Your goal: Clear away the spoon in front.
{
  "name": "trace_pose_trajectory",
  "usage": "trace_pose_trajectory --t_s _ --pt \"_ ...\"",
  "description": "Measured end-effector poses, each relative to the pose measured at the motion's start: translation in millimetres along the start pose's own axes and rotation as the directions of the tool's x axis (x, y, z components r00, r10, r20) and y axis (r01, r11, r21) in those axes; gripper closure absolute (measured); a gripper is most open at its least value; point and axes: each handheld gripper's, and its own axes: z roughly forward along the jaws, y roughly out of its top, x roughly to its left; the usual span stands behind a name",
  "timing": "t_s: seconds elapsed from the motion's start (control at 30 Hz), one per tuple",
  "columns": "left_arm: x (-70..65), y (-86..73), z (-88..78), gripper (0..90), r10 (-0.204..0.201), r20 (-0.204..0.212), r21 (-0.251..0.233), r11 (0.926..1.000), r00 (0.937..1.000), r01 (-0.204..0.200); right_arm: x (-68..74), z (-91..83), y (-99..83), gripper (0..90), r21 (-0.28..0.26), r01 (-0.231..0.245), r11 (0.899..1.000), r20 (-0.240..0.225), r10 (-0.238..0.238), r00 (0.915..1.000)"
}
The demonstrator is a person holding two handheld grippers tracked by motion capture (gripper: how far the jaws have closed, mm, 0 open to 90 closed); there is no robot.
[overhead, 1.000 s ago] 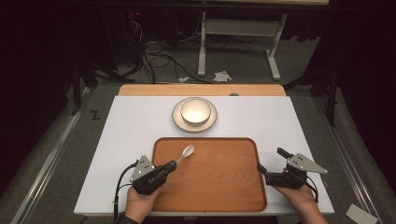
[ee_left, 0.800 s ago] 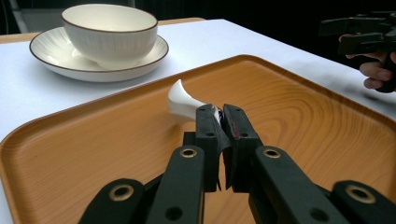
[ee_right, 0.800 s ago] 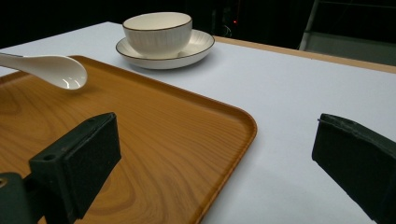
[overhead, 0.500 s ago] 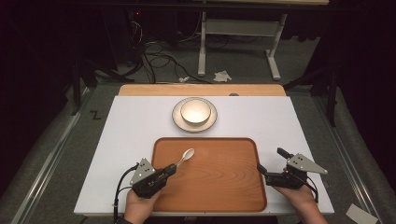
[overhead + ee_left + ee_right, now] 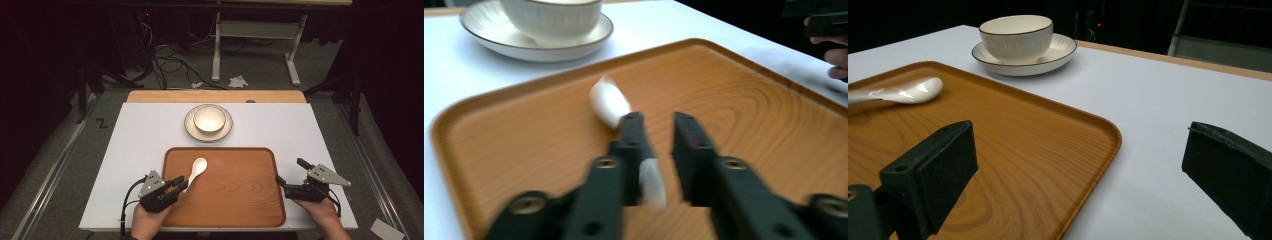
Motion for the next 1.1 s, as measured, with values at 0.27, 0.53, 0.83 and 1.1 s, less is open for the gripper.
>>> trace_pose_trajectory --t_s 0.27,0.53,0.83,1.1 --pt "0.5 -1.4 -0.8 61.6 -0.007 0.001 0.023 0.9997 1.0000 0.007 -0.5 -0.1 0.3 2.0 -0.002 0.003 1.000 -0.004 -0.003 1.0000" --pt "0.8 -0.8 -4.3 74.7 -0.004 -0.034 0.022 0.9998 0.9994 0.004 -0.5 0.3 0.4 2.0 -0.001 0.000 1.000 -0.001 0.000 1.0000" --pt "5.0 -0.1 -5.8 90.0 -0.017 -0.072 0.038 0.9991 0.9973 0.020 0.2 0.5 0.6 2.1 0.000 0.000 1.000 -0.001 0.000 1.0000" --pt "10.1 -6.5 -0.4 90.0 0.052 -0.169 0.221 0.9752 0.9843 -0.014 0.2 1.6 1.4 2.1 -0.001 0.003 1.000 -0.005 -0.003 1.0000"
